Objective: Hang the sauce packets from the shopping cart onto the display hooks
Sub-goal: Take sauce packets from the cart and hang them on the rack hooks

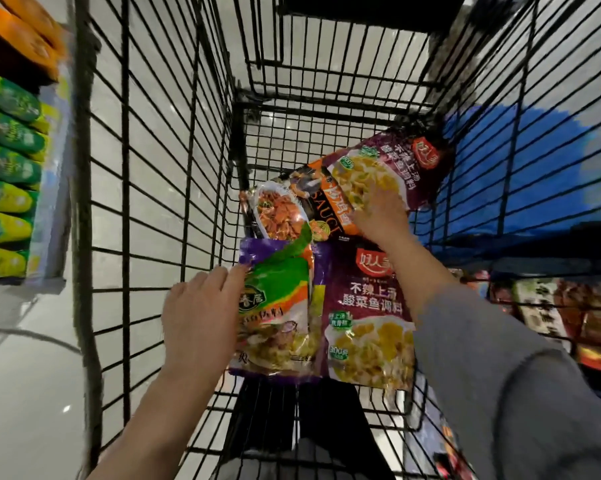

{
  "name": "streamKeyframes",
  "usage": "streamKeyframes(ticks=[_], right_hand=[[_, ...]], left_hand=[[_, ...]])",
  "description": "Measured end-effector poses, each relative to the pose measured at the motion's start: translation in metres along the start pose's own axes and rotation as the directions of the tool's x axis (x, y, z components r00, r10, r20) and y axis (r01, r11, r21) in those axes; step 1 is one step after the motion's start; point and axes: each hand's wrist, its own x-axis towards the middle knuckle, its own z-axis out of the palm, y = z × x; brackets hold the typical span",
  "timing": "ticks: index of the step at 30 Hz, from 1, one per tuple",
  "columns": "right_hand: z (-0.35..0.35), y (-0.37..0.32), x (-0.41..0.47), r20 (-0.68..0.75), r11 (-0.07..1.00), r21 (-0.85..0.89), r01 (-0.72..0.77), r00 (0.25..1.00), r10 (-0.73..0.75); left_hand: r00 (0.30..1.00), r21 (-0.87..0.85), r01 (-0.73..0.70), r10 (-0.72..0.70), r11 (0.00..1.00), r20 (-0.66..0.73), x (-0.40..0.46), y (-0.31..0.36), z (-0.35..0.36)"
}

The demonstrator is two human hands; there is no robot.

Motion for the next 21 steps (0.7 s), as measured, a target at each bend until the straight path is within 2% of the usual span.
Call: streamKeyframes(ticks=[4,7,12,16,18,21], right_hand=[[0.02,0.004,0.024,0.028,0.99,-0.139,-0.006,1.0,0.01],[0.021,0.007,0.025,0.017,0.987,-0.16,-0.007,1.0,0.01],[-0.007,-0.006,0.007,-0.034,0.966,-0.237,0.1,0.993,-0.111],[-0.046,-0.005,-0.054,-0.036,0.961,-0.168,0.218,0.973,-0.227],[-0.063,-0.003,-0.102,-0.019,0.949,-0.199,0.243,0.968,-0.252],[-0.062,-0.001,-0.172,0.112,0.933,-0.262,0.247,0.968,-0.225]], left_hand=[[0.999,-0.017,0.035,-0.035,0.999,0.005,0.003,0.002,0.003],[0.997,-0.037,0.079,-0.078,0.996,0.018,0.004,0.004,0.002],[0.995,-0.085,0.095,-0.093,0.992,0.028,0.001,0.003,0.004],[0.992,-0.147,0.126,-0.126,0.981,0.009,0.002,0.004,0.006],[0.988,-0.179,0.151,-0.152,0.972,0.007,0.001,0.004,0.007],[0.982,-0.215,0.186,-0.186,0.959,0.018,-0.003,0.004,0.006]])
